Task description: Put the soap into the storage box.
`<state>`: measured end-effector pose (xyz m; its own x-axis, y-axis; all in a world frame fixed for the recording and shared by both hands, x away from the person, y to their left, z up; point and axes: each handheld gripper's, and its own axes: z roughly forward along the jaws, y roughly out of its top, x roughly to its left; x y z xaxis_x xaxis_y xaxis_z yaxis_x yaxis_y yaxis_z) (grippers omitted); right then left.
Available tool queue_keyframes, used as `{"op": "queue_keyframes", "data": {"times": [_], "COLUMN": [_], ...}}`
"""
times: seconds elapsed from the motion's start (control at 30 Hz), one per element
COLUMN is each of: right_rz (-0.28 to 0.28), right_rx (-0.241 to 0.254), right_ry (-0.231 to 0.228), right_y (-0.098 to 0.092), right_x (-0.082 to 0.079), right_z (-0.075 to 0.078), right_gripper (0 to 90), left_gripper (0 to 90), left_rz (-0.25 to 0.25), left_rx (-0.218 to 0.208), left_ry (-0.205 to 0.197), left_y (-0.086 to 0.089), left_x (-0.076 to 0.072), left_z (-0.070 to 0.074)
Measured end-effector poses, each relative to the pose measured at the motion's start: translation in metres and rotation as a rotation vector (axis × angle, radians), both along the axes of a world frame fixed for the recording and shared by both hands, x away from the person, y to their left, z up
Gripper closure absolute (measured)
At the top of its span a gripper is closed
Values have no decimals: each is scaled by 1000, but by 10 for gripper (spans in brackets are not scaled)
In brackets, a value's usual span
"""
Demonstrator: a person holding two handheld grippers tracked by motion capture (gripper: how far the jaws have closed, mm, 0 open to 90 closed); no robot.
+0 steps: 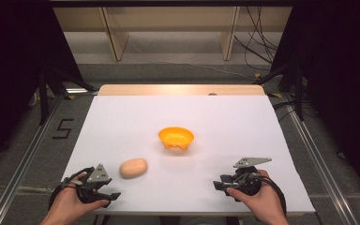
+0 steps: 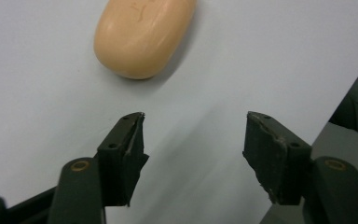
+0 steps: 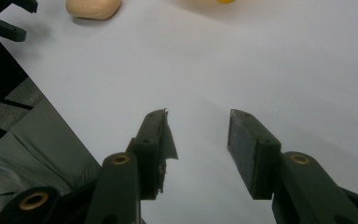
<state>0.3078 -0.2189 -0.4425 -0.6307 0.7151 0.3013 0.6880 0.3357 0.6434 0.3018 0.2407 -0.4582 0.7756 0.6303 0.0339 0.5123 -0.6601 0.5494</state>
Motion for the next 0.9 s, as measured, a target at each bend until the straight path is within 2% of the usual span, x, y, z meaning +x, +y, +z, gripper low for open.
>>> {"op": "queue_keyframes", "data": {"times": [0.07, 0.13, 0.17, 0.23, 0.3, 0.33, 0.37, 0.43, 0.47, 0.5, 0.53, 0.6, 0.67, 0.7, 0.8, 0.9], "right_rz": [-1, 14, 7, 20, 6, 9, 33, 13, 0, 0, 1, -13, -9, -9, 6, 8], "right_rx": [-2, 2, 3, -11, 0, -8, -20, -14, -30, -30, -31, -6, -8, -8, -18, -19], "right_ry": [22, 10, 16, 9, 23, 17, -4, 6, 9, 9, 7, -2, 5, 5, 16, 15], "right_y": [1, 1, 1, 0, 2, 2, 0, 1, 0, 0, 0, 0, -1, -1, -3, -3], "right_x": [-1, -1, -1, 0, -1, -1, 1, 0, -1, -1, 0, 0, 0, 0, 0, 0], "right_z": [0, -1, 0, 0, 1, 1, 0, 0, 1, 1, 1, 0, 0, 0, 1, 1], "right_gripper": [576, 576, 575, 574, 574, 575, 573, 573, 573, 573, 573, 573, 573, 573, 573, 572], "left_gripper": [302, 293, 272, 247, 232, 232, 232, 246, 254, 258, 258, 258, 258, 258, 259, 261], "left_rz": [-8, -13, 7, -6, -10, -29, -37, -57, -70, -70, -96, -128, -130, -167, -202, -221], "left_rx": [6, 5, -12, 2, 12, 23, 29, 44, 61, 61, 63, 94, 102, 145, 171, 187], "left_ry": [-16, -15, -14, -12, -21, -18, 4, 0, 34, 34, 63, 74, 76, 86, 113, 124], "left_y": [0, 0, 0, 0, 0, -1, -4, -5, -9, -9, -14, -18, -21, -22, -31, -35], "left_x": [4, 7, 10, 20, 23, 26, 33, 37, 45, 45, 53, 62, 64, 69, 80, 85], "left_z": [3, 5, 6, 12, 13, 15, 19, 21, 24, 24, 24, 25, 25, 27, 27, 27]}}
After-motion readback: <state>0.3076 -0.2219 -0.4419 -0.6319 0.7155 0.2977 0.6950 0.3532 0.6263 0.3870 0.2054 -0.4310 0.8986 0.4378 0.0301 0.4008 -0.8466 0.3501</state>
